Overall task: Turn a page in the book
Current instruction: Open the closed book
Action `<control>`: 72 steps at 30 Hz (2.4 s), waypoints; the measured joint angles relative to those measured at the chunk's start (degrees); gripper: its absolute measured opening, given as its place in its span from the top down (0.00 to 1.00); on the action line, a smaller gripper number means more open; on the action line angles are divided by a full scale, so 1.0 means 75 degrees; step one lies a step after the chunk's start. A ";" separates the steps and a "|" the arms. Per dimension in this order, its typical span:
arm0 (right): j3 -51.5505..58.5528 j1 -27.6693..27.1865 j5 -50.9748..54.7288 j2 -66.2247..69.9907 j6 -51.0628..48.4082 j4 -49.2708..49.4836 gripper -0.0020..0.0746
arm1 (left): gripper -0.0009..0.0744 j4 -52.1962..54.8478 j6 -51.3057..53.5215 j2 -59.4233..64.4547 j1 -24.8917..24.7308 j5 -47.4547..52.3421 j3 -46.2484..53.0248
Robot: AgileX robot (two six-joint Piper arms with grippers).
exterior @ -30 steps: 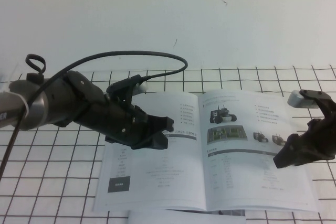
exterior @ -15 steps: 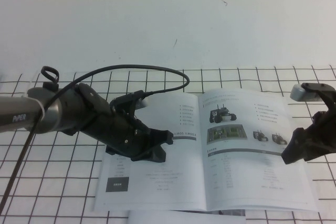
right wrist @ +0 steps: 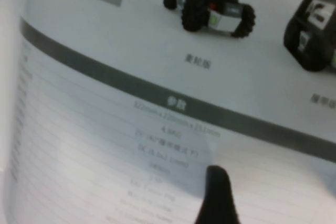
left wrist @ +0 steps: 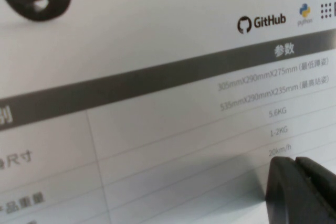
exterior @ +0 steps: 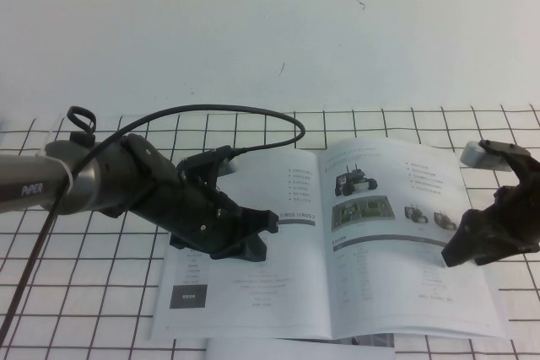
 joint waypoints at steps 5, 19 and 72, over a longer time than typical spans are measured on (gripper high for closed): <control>0.0000 0.0000 0.0000 0.0034 -0.0390 0.0802 0.34 | 0.99 0.0000 0.0000 0.0000 0.0000 0.0000 0.0000; -0.0372 -0.0026 0.0318 0.0017 -0.0395 0.0892 0.34 | 0.99 0.0000 0.0000 0.0000 0.0000 0.0000 0.0000; -0.0934 -0.0229 0.1117 -0.0104 -0.0356 0.0193 0.34 | 0.99 -0.0911 0.0870 -0.0526 -0.0785 0.0227 -0.0125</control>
